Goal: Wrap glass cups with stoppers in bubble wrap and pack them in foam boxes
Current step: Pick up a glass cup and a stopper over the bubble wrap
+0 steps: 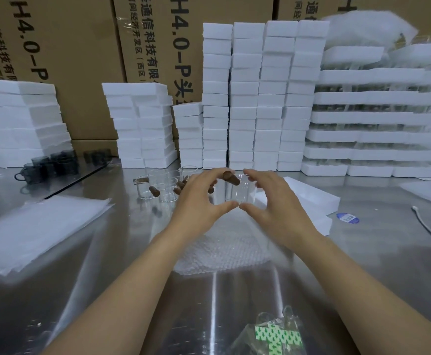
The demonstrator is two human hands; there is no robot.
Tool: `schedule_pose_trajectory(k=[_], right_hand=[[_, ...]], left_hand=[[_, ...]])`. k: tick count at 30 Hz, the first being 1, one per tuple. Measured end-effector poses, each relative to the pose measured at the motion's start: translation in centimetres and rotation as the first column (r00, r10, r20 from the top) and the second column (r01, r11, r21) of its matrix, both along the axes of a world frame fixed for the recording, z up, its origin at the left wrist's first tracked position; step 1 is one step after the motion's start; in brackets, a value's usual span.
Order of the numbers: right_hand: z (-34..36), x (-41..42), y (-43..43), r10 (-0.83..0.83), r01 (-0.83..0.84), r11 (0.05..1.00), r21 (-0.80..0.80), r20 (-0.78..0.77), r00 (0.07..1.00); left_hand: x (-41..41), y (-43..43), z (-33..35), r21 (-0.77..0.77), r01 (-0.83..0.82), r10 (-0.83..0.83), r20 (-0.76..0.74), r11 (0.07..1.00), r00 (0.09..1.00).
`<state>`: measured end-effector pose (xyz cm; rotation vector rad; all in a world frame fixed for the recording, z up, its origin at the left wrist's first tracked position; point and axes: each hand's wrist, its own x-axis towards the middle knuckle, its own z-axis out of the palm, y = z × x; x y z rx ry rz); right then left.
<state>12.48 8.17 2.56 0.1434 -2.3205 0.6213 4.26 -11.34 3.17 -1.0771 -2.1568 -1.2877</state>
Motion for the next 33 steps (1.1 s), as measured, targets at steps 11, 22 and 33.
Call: schedule_pose_trajectory(k=[11,22,33], right_hand=[[0.1,0.0,-0.1,0.009,-0.009,1.0,0.0,-0.005,1.0],[-0.1,-0.3,0.5,0.007,-0.009,0.993,-0.114,-0.017,1.0],[0.6,0.3,-0.8,0.033,-0.044,0.993,-0.114,-0.095,0.995]], left_hand=[[-0.3,-0.3,0.1,0.065,0.068,-0.074,0.106,0.996,0.992],[-0.6,-0.5,0.0,0.024,0.006,-0.008,0.095,1.0,0.995],[0.1,-0.3,0.0,0.081,-0.02,0.011,0.111,0.996,0.994]])
